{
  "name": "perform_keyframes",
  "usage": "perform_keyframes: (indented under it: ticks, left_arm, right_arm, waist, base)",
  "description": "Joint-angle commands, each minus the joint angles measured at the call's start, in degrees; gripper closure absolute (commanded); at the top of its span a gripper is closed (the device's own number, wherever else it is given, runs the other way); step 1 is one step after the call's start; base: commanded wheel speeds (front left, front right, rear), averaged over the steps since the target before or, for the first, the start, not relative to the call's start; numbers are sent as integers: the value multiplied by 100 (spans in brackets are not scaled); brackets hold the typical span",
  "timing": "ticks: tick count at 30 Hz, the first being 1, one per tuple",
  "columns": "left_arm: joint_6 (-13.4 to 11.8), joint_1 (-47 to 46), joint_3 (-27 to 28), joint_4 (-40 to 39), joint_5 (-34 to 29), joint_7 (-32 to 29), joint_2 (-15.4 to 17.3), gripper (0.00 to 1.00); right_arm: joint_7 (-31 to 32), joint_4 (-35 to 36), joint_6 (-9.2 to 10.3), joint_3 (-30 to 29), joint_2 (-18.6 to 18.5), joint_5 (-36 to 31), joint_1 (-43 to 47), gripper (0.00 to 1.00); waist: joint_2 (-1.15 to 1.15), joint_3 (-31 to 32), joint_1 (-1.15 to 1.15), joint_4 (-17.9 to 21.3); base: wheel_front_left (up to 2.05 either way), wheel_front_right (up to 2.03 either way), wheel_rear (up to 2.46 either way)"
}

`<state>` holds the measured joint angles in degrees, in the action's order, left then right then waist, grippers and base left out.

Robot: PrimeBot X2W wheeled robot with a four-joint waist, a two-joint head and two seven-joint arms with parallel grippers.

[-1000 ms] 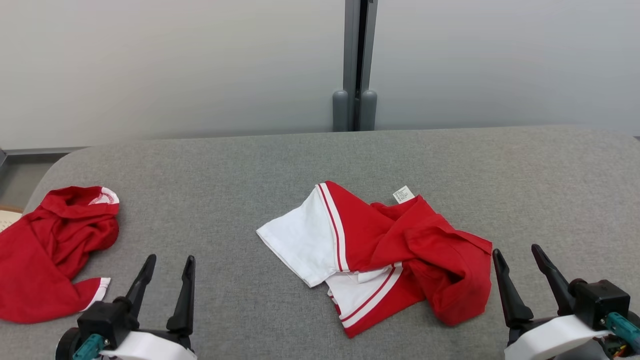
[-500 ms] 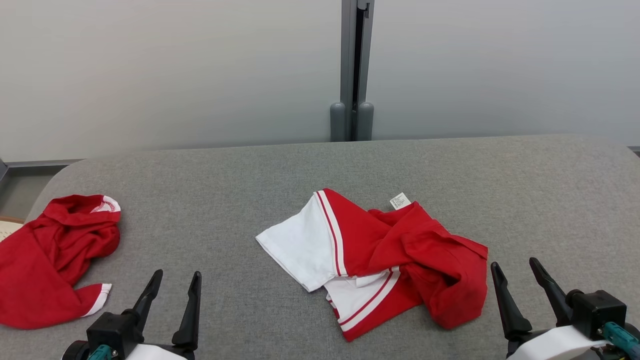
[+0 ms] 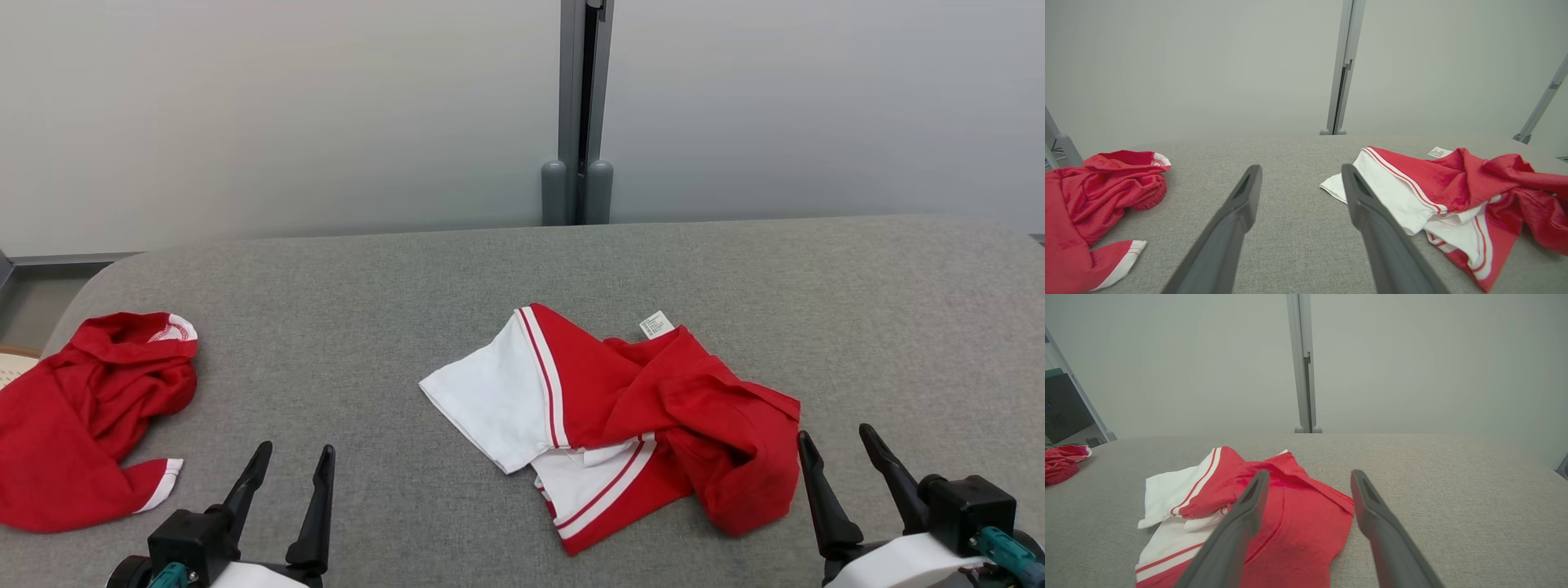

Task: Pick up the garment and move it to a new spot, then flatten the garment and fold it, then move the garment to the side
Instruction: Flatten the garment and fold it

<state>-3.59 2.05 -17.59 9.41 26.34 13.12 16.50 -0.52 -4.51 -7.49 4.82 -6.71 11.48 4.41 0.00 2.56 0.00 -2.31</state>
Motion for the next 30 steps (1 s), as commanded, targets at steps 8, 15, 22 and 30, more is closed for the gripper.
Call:
perform_keyframes:
  ticks: [8, 15, 22, 30]
  left_arm:
    - [-35, -208, -52, -4, 5, 19, -19, 0]
    - [74, -635, -184, 86, -90, 60, -153, 0]
    - [143, -992, -204, 290, -162, 158, -309, 0]
    - [196, -1125, -100, 427, -234, 203, -376, 0]
  right_arm:
    - [322, -200, 0, 453, -118, -92, -381, 0]
    - [876, -862, 1, 1044, -295, -215, -1247, 0]
    - [1180, -1483, 1, 1157, -385, -312, -1867, 80]
    - [757, -1587, 1, 430, -214, -114, -1823, 100]
  waist:
    - [0, -165, 0, -104]
    - [0, -615, 0, -364]
    - [0, -963, 0, -481]
    - [0, -1064, 0, -383]
  base:
    - [0, 0, 0]
    - [0, 0, 0]
    - [0, 0, 0]
    - [0, 0, 0]
